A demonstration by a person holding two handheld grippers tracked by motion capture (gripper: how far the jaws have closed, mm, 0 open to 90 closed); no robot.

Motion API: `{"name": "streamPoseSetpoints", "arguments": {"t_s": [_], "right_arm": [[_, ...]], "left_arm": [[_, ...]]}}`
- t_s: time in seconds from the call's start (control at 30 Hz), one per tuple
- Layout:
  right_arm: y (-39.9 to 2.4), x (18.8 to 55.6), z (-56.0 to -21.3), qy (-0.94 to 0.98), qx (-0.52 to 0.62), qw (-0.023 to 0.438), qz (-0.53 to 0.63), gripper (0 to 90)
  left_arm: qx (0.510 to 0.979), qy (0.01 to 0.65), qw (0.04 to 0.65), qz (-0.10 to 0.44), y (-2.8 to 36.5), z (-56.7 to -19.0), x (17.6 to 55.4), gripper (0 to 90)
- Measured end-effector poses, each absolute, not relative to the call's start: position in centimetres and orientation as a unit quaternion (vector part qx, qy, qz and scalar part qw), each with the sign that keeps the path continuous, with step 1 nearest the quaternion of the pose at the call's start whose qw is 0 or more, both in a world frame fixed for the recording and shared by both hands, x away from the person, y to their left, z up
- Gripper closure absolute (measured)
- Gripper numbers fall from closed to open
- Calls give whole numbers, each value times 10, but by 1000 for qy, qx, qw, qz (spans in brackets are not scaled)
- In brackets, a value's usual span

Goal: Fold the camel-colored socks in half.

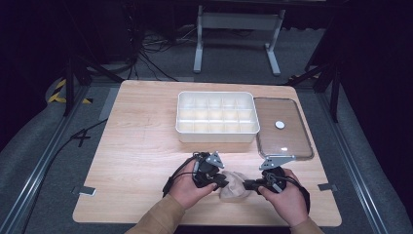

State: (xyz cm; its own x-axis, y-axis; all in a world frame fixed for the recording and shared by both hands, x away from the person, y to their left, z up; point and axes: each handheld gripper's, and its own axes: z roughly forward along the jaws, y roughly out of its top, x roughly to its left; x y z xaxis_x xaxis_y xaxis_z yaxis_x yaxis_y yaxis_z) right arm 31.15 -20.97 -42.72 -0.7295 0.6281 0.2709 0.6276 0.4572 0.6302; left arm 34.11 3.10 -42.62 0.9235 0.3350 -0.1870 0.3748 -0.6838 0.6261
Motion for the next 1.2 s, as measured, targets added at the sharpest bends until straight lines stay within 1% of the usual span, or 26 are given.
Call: {"name": "streamPoseSetpoints", "arguments": {"t_s": [0.07, 0.13, 0.4, 0.53, 0.6, 0.63, 0.67, 0.7, 0.73, 0.87, 0.93, 1.13, 1.2], "right_arm": [[-212, 312, -427, 851, 372, 0, 371, 883], [-215, 313, -430, 848, 378, -4, 371, 883], [-223, 314, -435, 844, 390, 4, 367, 873], [-225, 313, -434, 845, 395, 23, 360, 848], [-226, 312, -434, 845, 396, 36, 358, 817], [-226, 311, -433, 847, 392, 52, 355, 808], [-226, 311, -433, 847, 392, 52, 355, 808], [-225, 308, -428, 846, 380, 73, 368, 803], [-223, 307, -426, 849, 364, 85, 375, 795], [-212, 302, -425, 858, 337, 85, 378, 796], [-207, 303, -433, 867, 331, 79, 364, 792], [-214, 309, -444, 873, 340, 85, 339, 772], [-218, 312, -449, 879, 338, 90, 325, 726]], "left_arm": [[927, 183, 326, -16, 23, -431, 342, 761], [931, 175, 319, -10, 19, -435, 344, 774], [937, 169, 305, -4, 3, -444, 350, 783], [944, 166, 287, -3, -7, -452, 353, 787], [943, 164, 289, -4, -11, -453, 354, 788], [943, 164, 289, -6, -12, -453, 354, 788], [943, 164, 289, -6, -12, -453, 354, 789], [943, 171, 287, -9, -13, -453, 353, 789], [943, 171, 286, -5, -14, -453, 353, 789], [944, 169, 284, -2, -15, -453, 353, 790], [943, 169, 286, -3, -14, -454, 353, 790], [943, 169, 285, -2, -14, -453, 353, 791], [943, 171, 286, -4, -14, -453, 353, 791]]}}
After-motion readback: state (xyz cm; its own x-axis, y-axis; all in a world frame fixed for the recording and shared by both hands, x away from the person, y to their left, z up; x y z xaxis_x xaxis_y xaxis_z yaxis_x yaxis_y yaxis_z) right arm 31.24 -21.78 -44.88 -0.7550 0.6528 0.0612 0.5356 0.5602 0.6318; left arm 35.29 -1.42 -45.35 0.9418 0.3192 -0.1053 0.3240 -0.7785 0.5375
